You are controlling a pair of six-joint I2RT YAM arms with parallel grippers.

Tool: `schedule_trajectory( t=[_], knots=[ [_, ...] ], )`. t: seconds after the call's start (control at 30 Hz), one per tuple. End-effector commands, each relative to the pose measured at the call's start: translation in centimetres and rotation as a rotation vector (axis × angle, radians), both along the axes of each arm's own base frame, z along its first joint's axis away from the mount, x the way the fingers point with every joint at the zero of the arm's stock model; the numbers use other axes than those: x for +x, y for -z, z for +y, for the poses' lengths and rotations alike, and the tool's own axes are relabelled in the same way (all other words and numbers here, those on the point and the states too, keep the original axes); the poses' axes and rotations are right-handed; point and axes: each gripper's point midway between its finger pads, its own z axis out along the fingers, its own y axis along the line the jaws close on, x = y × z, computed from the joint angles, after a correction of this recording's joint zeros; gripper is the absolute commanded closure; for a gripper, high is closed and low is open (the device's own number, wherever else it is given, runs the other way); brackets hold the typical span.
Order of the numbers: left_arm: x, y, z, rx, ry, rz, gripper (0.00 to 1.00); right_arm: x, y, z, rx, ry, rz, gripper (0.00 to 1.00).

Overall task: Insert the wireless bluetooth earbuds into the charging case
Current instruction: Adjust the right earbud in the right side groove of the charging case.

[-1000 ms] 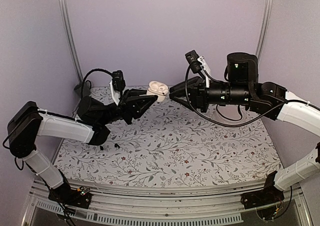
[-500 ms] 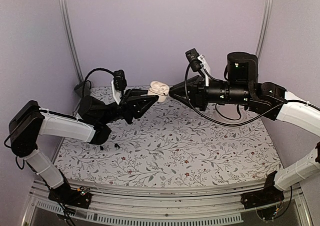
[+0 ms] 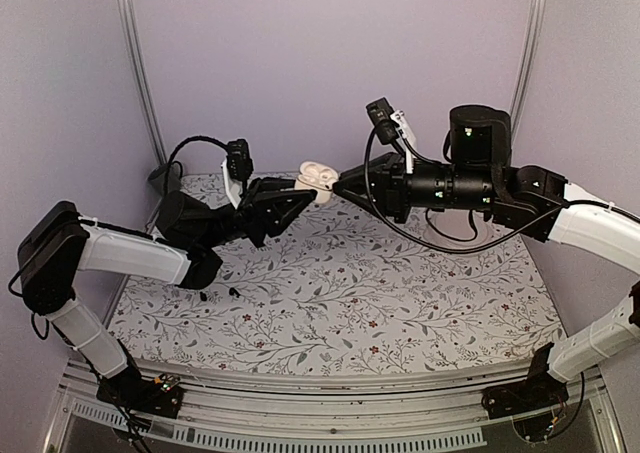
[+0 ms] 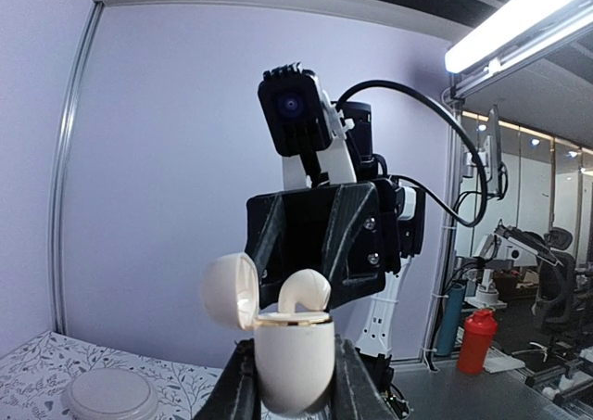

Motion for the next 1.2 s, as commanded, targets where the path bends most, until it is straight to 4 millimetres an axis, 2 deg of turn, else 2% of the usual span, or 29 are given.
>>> schedule_trajectory(
  t=[0.0,0.43,0.77,1.17],
  knots=[
    [-0.7,-1.5,0.3,-0.041,0.018,-0.057,1.00,0.8,-0.7,0.0,0.028,0.046,0.004,0.64],
    [-1.0,-1.8,0.0,-0.053,0.021,-0.057,1.00,1.2,-0.9,0.0,0.061,0.073,0.032,0.69],
    [-1.1,-2.7,0.2,-0.080,0.033,-0.040,1.00,0.7,-1.0,0.6,0.067,0.039,0.013,0.70],
    [-0.4,-2.7,0.0,-0.068,-0.051,-0.041,1.00,0.7,-1.2,0.6,0.066,0.091,0.025,0.75]
  ],
)
